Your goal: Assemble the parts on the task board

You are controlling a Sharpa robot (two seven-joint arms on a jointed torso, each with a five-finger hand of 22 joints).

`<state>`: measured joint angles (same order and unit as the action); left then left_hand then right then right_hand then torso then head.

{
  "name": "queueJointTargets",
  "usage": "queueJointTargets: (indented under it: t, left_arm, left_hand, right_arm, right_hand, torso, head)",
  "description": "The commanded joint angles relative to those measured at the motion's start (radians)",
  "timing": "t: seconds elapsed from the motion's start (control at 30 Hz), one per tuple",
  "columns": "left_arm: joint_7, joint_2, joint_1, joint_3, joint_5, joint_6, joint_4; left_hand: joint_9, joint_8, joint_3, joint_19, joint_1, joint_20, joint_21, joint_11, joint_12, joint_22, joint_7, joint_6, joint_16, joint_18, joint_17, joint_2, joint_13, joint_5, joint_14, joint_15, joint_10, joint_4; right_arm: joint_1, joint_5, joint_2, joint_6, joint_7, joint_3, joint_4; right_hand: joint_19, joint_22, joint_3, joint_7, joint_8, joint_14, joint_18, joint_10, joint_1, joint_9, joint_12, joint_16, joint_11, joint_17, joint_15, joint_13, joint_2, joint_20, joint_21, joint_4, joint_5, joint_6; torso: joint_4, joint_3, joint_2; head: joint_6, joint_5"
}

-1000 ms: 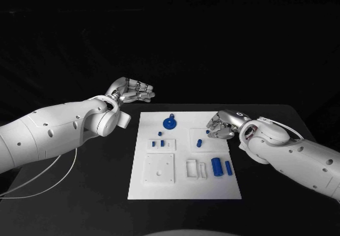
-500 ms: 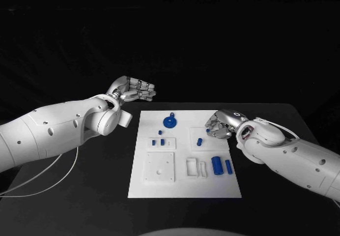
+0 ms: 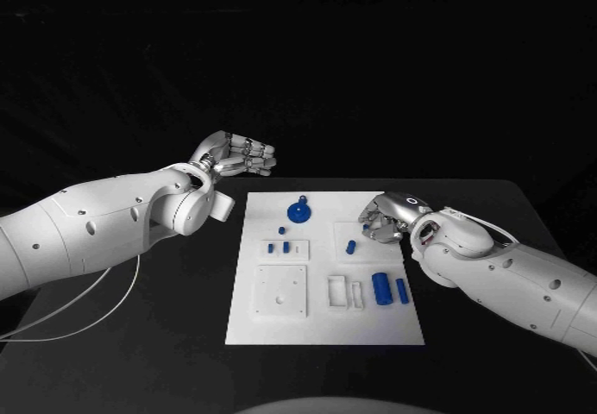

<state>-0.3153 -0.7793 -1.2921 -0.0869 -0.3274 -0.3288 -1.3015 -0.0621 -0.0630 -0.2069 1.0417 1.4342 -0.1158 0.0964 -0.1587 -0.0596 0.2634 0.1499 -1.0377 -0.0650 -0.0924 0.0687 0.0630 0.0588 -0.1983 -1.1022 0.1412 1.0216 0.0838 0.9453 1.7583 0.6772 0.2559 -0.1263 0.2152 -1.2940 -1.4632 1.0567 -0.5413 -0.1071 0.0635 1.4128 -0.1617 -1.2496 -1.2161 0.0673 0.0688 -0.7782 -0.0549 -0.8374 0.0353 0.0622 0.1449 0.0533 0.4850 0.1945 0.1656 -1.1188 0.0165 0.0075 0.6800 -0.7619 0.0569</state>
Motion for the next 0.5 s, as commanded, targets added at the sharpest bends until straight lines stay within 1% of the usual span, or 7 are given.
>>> queueJointTargets:
  t: [0.03,0.17,0.2,0.27,0.4,0.47,0.5]
  left_arm:
    - [-0.012,0.003,-0.002,0.001,0.009,0.016,-0.001]
    - [-0.008,0.003,-0.002,0.001,0.009,0.017,0.002]
    - [-0.008,0.003,-0.002,0.001,0.009,0.017,0.003]
    - [-0.007,0.003,-0.002,0.001,0.009,0.018,0.003]
    - [-0.007,0.004,-0.002,0.001,0.010,0.019,0.005]
    - [-0.006,0.004,-0.002,0.001,0.010,0.019,0.005]
    - [-0.006,0.005,-0.002,0.001,0.011,0.019,0.005]
  left_hand:
    - [-0.001,-0.001,0.001,-0.006,-0.012,-0.003,0.004,-0.001,-0.003,0.002,0.001,0.003,0.003,-0.011,-0.001,-0.002,-0.001,0.004,0.003,-0.003,-0.005,0.003]
    - [0.000,-0.001,0.002,-0.005,-0.013,-0.002,0.005,-0.001,-0.003,0.003,0.002,0.006,0.003,-0.011,-0.001,-0.001,-0.001,0.007,0.001,-0.004,-0.006,0.003]
    - [0.000,-0.001,0.003,-0.005,-0.013,-0.002,0.005,-0.001,-0.003,0.003,0.002,0.007,0.003,-0.011,-0.001,-0.001,-0.001,0.008,0.000,-0.003,-0.006,0.003]
    - [-0.001,-0.001,0.003,-0.005,-0.012,-0.002,0.005,-0.001,-0.003,0.003,0.002,0.007,0.003,-0.011,-0.001,0.000,-0.001,0.009,0.000,-0.003,-0.006,0.003]
    - [-0.001,-0.001,0.005,-0.006,-0.012,-0.003,0.005,-0.001,-0.003,0.004,0.002,0.008,0.003,-0.011,-0.001,0.000,-0.001,0.011,0.001,-0.003,-0.007,0.002]
    - [-0.001,-0.001,0.005,-0.006,-0.012,-0.003,0.005,-0.001,-0.003,0.004,0.002,0.008,0.003,-0.011,-0.001,0.000,-0.001,0.011,0.001,-0.003,-0.007,0.002]
    - [-0.001,-0.001,0.005,-0.006,-0.012,-0.003,0.005,-0.001,-0.003,0.004,0.002,0.008,0.003,-0.011,-0.001,0.000,-0.001,0.011,0.001,-0.003,-0.007,0.002]
  right_arm:
    - [-0.003,0.017,-0.006,-0.017,-0.001,-0.007,0.001]
    - [-0.003,0.022,-0.007,-0.029,-0.005,-0.010,0.001]
    - [-0.003,0.026,-0.007,-0.031,-0.007,-0.010,0.001]
    - [-0.003,0.033,-0.007,-0.032,-0.013,-0.011,0.000]
    - [-0.003,0.049,-0.007,-0.026,-0.024,-0.011,-0.002]
    - [-0.004,0.058,-0.008,-0.018,-0.030,-0.011,-0.003]
    - [-0.004,0.066,-0.008,-0.012,-0.036,-0.011,-0.004]
  right_hand:
    - [-0.043,-0.001,-0.008,0.000,0.000,0.006,-0.003,-0.016,-0.004,0.001,-0.004,-0.004,0.003,0.000,0.005,0.000,0.000,0.008,0.005,-0.003,-0.007,-0.015]
    - [-0.043,0.003,-0.004,0.015,0.005,0.006,0.005,-0.074,-0.017,0.008,0.003,-0.004,0.024,-0.001,0.018,0.004,-0.015,0.016,0.017,0.004,0.004,-0.070]
    - [-0.043,0.004,-0.005,0.017,0.001,0.005,0.009,-0.084,-0.020,0.008,-0.001,-0.003,0.026,-0.002,0.021,0.004,-0.018,0.021,0.018,0.009,0.012,-0.080]
    - [-0.043,0.006,-0.006,0.019,0.001,0.006,0.014,-0.095,-0.023,0.009,-0.002,-0.002,0.031,-0.003,0.023,0.005,-0.022,0.025,0.022,0.015,0.013,-0.091]
    - [-0.042,0.009,-0.012,0.023,0.001,0.006,0.021,-0.112,-0.030,0.011,-0.001,0.000,0.037,-0.004,0.028,0.007,-0.032,0.030,0.024,0.026,0.003,-0.110]
    - [-0.042,0.013,-0.028,0.025,0.001,0.007,0.025,-0.126,-0.036,0.013,0.000,0.001,0.040,-0.005,0.031,0.009,-0.040,0.034,0.030,0.036,-0.006,-0.127]
    - [-0.042,0.017,-0.049,0.026,0.001,0.007,0.027,-0.133,-0.033,0.014,0.000,0.003,0.040,-0.006,0.032,0.011,-0.040,0.037,0.034,0.044,0.000,-0.134]
  torso:
    - [-0.0005,0.0011,0.000]
    - [0.0008,0.0011,-0.001]
    - [0.0006,0.0010,-0.001]
    - [0.0006,0.0004,-0.001]
    - [0.0014,0.0014,0.000]
    - [0.0008,0.0013,-0.001]
    - [0.0008,0.0010,-0.001]
  head:
    - [-0.002,-0.002]
    - [-0.003,-0.002]
    - [-0.006,-0.004]
    - [-0.005,-0.003]
    - [-0.004,-0.002]
    - [-0.004,-0.001]
    - [-0.004,-0.001]
